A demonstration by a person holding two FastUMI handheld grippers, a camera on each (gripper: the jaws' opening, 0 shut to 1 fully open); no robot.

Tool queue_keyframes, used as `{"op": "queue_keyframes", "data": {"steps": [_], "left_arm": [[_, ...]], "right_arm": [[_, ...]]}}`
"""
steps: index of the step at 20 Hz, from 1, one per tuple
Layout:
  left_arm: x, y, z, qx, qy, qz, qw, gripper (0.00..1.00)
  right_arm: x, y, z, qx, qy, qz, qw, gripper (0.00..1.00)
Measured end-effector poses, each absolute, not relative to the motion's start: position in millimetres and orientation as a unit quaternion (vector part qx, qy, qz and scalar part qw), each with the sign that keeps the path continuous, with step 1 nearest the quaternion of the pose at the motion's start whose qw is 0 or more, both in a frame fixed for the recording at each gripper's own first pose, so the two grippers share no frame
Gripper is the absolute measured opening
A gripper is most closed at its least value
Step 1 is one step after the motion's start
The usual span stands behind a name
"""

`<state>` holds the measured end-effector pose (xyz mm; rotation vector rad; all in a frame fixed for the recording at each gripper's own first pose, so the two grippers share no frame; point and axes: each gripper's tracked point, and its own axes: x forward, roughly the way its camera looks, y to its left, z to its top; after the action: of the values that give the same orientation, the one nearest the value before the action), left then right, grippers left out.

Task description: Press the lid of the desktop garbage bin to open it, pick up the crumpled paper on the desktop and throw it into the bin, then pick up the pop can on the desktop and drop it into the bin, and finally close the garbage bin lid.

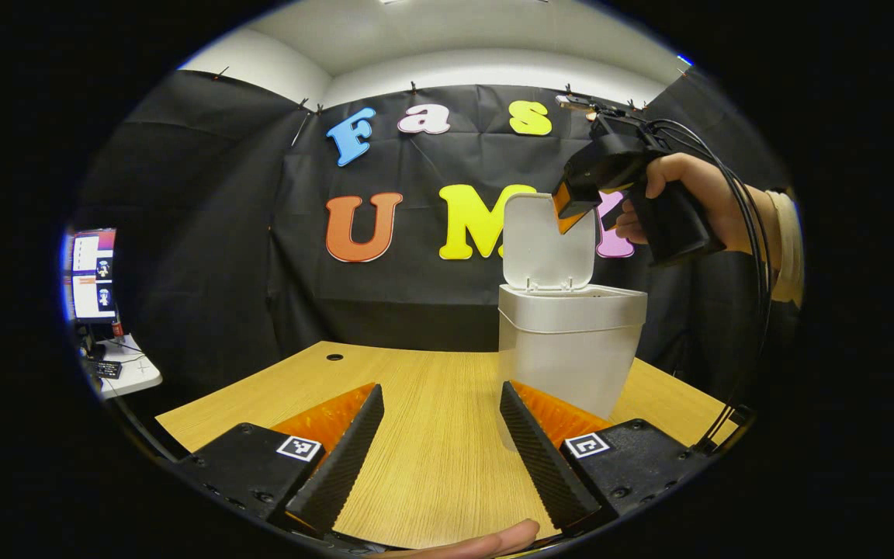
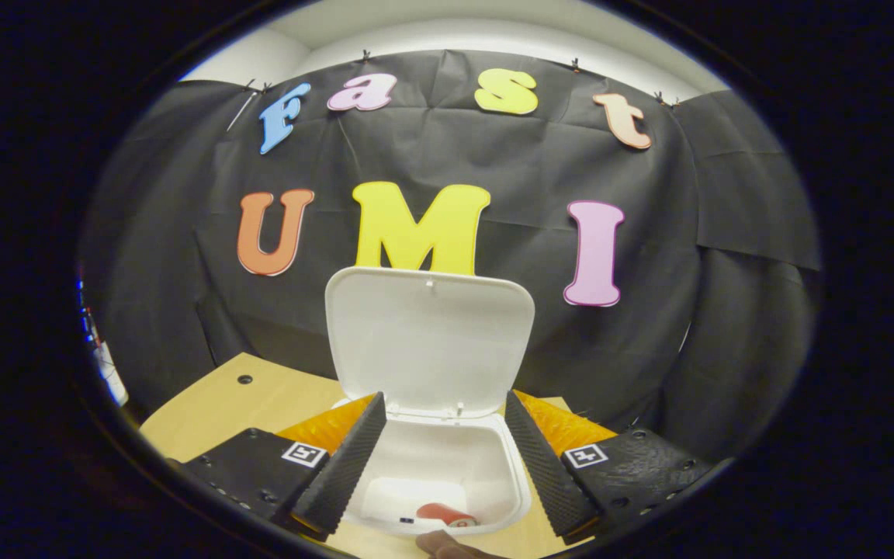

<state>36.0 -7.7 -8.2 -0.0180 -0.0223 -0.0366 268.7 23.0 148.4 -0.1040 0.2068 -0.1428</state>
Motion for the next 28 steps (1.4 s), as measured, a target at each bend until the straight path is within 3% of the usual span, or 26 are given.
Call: {"op": "queue_keyframes", "data": {"steps": [8,14,22,25,28], "left_arm": [[37,-9,-4,-0.011,-0.011,-0.023,1.0,0.98],[36,-15,-6,-0.006,-0.009,-0.04,0.999,0.98],[41,-17,-10,-0.007,0.001,-0.045,0.999,0.98],[41,-15,-14,-0.016,0.011,-0.046,0.999,0.98],[36,-17,-11,-0.023,0.013,-0.052,0.998,0.98]], "right_arm": [[275,21,217,-0.047,0.038,-0.079,0.995,0.95],[298,45,270,-0.028,-0.049,-0.053,0.997,0.95],[364,50,264,-0.019,-0.02,-0.099,0.995,0.94],[380,40,243,-0.003,0.031,-0.117,0.993,0.94],[384,40,231,0.005,0.053,-0.103,0.993,0.98]]}}
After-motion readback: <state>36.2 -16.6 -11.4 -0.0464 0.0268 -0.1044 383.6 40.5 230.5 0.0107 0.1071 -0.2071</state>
